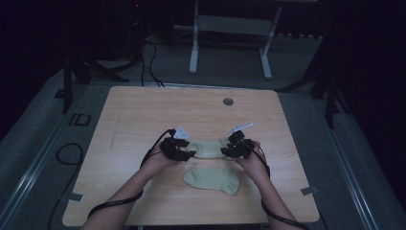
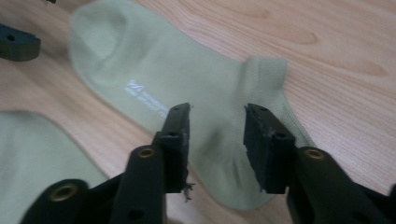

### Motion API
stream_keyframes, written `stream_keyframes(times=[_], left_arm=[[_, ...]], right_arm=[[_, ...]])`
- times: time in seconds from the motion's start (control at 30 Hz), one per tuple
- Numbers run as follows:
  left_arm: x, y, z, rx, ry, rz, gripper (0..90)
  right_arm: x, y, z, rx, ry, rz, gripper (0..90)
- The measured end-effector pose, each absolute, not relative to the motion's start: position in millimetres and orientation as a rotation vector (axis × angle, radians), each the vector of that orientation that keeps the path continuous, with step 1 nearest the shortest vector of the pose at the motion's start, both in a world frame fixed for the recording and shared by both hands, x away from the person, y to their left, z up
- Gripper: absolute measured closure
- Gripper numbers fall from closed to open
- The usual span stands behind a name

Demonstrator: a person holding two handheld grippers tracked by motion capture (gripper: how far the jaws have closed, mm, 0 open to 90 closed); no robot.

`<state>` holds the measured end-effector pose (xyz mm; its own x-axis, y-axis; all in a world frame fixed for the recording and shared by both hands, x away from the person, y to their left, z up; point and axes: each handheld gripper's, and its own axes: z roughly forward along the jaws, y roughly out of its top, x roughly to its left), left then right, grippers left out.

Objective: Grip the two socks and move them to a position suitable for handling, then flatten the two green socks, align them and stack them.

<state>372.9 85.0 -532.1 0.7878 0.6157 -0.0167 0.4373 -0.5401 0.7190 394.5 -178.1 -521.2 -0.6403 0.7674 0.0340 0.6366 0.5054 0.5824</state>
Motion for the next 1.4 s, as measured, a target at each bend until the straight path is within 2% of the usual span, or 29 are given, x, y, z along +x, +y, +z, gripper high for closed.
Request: stream_keyframes(times=[0.07,0.47,0.87,1.2,1.3,1.4], left_arm=[[368,88,-528,2.235,0.789,0.295,44.7],[331,100,-524,2.263,0.825,0.254,44.7],[309,91,-545,2.299,0.833,0.203,45.7],[307,87,-557,2.335,0.835,0.224,55.9],[307,86,-557,2.336,0.831,0.235,59.3],[304,83,-558,2.340,0.805,0.237,67.4]], right_arm=[[390,-180,-518,1.199,2.519,0.851,57.2],[354,-200,-505,1.161,2.518,0.908,57.4],[322,-206,-524,1.149,2.577,0.855,58.7],[304,-208,-545,1.114,2.601,0.730,61.0],[304,-207,-545,1.110,2.596,0.724,67.2],[302,-206,-545,1.101,2.599,0.725,76.1]])
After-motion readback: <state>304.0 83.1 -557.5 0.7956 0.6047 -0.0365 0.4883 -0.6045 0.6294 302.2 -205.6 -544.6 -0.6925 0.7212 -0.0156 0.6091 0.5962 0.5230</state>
